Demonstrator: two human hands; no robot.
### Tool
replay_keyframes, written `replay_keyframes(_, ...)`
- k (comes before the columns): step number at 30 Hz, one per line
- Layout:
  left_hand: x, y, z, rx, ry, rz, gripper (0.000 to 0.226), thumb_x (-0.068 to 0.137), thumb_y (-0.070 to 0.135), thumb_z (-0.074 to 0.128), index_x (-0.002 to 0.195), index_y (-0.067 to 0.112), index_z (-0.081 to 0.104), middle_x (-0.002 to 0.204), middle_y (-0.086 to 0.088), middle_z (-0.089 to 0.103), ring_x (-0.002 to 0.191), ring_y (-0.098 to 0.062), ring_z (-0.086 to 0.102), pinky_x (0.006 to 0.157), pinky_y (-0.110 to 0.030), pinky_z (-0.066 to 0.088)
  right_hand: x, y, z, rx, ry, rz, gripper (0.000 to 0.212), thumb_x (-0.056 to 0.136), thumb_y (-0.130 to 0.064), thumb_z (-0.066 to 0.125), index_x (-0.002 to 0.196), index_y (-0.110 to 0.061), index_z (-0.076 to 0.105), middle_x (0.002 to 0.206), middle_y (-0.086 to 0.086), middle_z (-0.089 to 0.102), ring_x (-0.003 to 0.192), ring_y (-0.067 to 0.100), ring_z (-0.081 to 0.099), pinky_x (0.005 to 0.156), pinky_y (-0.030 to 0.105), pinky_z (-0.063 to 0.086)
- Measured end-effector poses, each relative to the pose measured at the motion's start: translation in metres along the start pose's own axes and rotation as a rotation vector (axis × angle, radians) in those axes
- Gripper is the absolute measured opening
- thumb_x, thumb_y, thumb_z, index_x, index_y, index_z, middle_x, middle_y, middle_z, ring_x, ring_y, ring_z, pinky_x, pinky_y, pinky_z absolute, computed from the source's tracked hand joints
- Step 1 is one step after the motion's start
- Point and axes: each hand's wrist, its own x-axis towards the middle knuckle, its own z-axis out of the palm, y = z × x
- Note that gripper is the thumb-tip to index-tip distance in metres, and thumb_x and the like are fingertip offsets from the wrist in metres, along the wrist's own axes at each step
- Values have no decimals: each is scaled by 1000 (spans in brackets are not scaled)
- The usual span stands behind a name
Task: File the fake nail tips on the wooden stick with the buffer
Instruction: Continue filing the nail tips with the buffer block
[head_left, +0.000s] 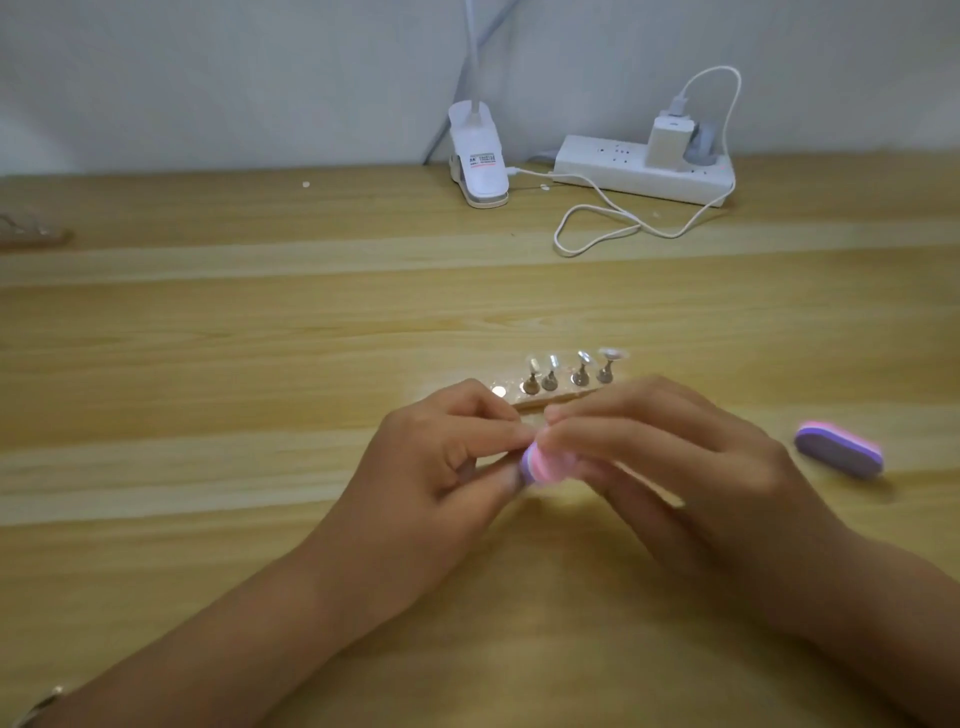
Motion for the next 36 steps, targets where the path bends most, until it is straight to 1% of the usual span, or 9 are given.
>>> replay_keyframes(3, 0, 2, 0, 4, 5, -9, 14, 87, 19, 68, 94, 28, 78, 82, 8, 59, 51, 3, 43, 56, -8, 29, 1, 5, -4, -32, 20, 49, 15, 94, -3, 66, 106, -3, 75, 107, 7, 70, 97, 22, 67, 87, 33, 52)
replay_keyframes(8, 0, 4, -1, 80, 6, 34, 20, 86, 13, 68, 89, 32, 74, 83, 8, 57, 59, 14, 48, 59, -2, 29, 1, 3, -1, -30, -23, -42, 17, 93, 0, 65, 107, -1, 75, 108, 8, 70, 101, 23, 67, 91, 30, 51)
replay_keyframes(13, 0, 0, 0, 68, -1, 16, 12, 86, 20, 68, 89, 27, 77, 82, 8, 58, 60, 9, 50, 59, -5, 29, 1, 7, -1, -30, -53, -106, 18, 91, 3, 66, 107, 1, 74, 108, 12, 70, 103, 24, 67, 92, 29, 51)
replay_keyframes(17, 1, -1, 0, 26, 7, 9, 17, 86, 25, 68, 93, 39, 73, 82, 9, 59, 64, 3, 53, 60, -9, 34, 4, 12, -4, -35, -44, -98, 21, 89, 6, 66, 108, 2, 73, 108, 12, 70, 99, 25, 66, 88, 34, 53)
replay_keyframes(19, 1, -1, 1, -22, 14, -10, 20, 85, 25, 69, 92, 43, 73, 82, 9, 60, 61, -5, 56, 57, -20, 39, 4, 13, -6, -39, -26, -110, 23, 87, 7, 66, 109, 3, 73, 108, 12, 71, 100, 26, 68, 89, 34, 53)
replay_keyframes(21, 1, -2, -1, -140, 32, -44, 19, 83, 28, 69, 96, 39, 76, 85, 7, 63, 61, -37, 58, 55, -39, 43, 3, 8, -3, -33, -12, -161, 28, 83, 10, 68, 109, 2, 73, 111, 12, 71, 105, 25, 67, 94, 31, 52)
replay_keyframes(22, 0, -2, -2, -190, 45, -53, 20, 83, 31, 68, 100, 37, 76, 86, 6, 64, 61, -44, 57, 54, -47, 44, 3, 7, -2, -28, -3, -169, 29, 83, 10, 69, 110, 2, 73, 111, 11, 71, 106, 25, 67, 94, 31, 52)
replay_keyframes(24, 0, -2, -2, -246, 55, -62, 21, 82, 35, 66, 100, 32, 77, 84, 5, 65, 61, -49, 57, 54, -56, 44, 4, 8, -5, -23, 29, -139, 26, 85, 7, 69, 110, 1, 72, 109, 10, 71, 105, 24, 68, 91, 33, 53)
replay_keyframes(36, 2, 0, -1, -278, 9, -90, 21, 82, 37, 64, 98, 33, 77, 89, -2, 65, 61, -50, 55, 55, -55, 42, 4, 5, 0, -29, 34, -138, 26, 85, 9, 69, 109, 1, 73, 109, 11, 71, 104, 24, 66, 92, 32, 52)
